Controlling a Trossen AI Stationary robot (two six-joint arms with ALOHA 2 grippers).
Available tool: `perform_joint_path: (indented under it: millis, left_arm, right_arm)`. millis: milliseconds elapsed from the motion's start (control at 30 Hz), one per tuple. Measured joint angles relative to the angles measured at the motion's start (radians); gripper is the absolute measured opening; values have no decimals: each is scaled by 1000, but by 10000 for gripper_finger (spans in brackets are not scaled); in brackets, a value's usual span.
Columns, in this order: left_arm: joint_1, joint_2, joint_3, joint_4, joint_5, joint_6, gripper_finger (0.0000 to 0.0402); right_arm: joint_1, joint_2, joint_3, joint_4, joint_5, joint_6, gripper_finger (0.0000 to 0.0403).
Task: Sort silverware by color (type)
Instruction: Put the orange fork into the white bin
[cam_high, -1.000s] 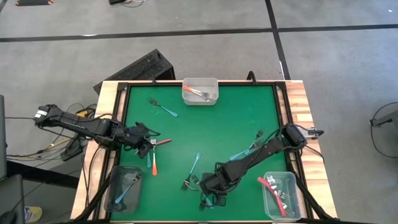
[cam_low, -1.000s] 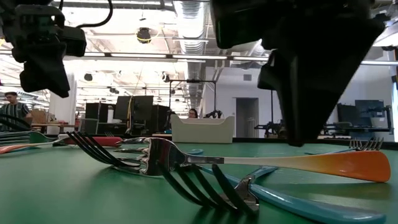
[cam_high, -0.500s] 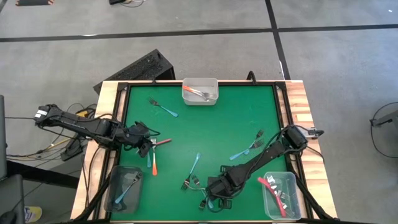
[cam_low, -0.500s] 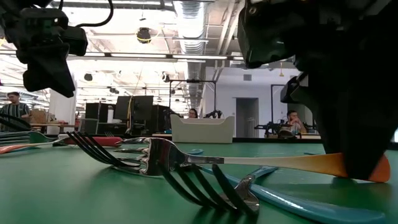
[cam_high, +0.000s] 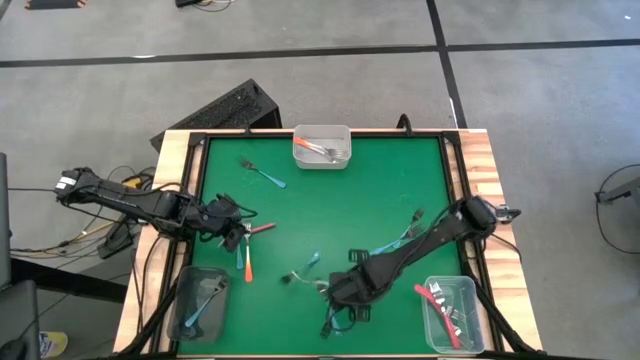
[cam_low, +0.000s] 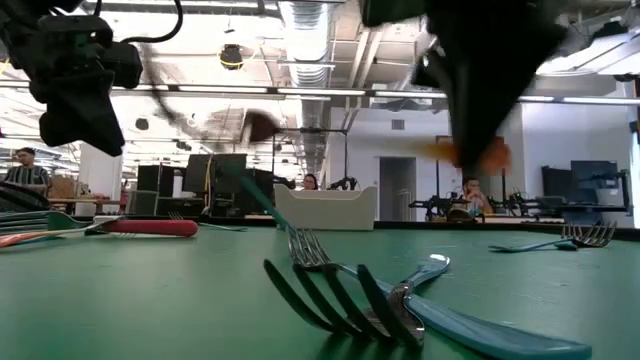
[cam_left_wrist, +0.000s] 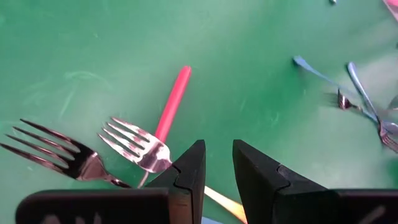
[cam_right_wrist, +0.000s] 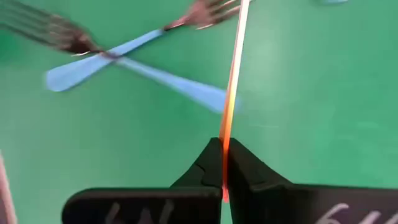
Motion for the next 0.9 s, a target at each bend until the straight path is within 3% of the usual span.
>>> perform_joint_path:
  millis: [167,367,567,733,833,900]
  left_arm:
    - [0,0,0,5,-44,-39,69]
    - [0,0,1,5,-52,-74,69]
    - [0,0,1,3,-51,-178,69]
    - [0,0,1,2,-51,-258,69]
    - [0,0,1,2,-54,-288,69]
    - [0,0,1,2,-67,-295,69]
  right_arm:
    - [-155,-84,0,-85,204,-83,16]
    - [-430,-158,-1,-17,232,-344,16]
    - [-641,-164,-1,16,139,-647,16]
    - [-691,-163,-1,4,31,-821,16]
    - [-675,-196,-2,-4,-100,-876,16]
    - [-662,-230,-1,-5,-274,-880,16]
